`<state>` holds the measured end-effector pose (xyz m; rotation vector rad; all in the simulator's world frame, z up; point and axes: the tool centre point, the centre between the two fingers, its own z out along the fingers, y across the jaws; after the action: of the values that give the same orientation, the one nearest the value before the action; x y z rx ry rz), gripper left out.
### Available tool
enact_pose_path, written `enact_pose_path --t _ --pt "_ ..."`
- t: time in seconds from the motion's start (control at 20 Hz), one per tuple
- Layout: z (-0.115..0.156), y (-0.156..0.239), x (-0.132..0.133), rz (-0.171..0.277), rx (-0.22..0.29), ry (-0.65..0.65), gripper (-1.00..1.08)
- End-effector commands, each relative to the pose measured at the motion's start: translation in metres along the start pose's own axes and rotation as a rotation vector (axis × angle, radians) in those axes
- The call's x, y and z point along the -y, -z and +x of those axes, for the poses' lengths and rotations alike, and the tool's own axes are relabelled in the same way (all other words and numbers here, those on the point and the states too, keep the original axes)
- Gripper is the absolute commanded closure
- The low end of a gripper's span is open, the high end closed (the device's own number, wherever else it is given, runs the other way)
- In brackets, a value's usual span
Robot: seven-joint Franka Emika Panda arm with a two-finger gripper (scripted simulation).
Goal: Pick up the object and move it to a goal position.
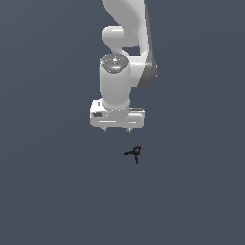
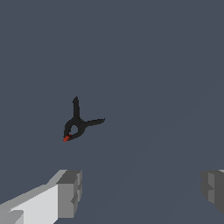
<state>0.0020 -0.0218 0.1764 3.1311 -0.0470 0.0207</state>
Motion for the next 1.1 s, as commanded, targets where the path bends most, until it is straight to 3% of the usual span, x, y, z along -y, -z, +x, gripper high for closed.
enact_pose_path --t 0.0,0.5,1.05 --pt "0.0 0.0 0.0 0.0 0.0 0.0 -0.92" --pt "-0.005 -0.007 0.021 -0.006 0.018 0.088 -0.92" --pt "-0.001 -0.015 0.026 -0.002 0.018 0.022 -0.92"
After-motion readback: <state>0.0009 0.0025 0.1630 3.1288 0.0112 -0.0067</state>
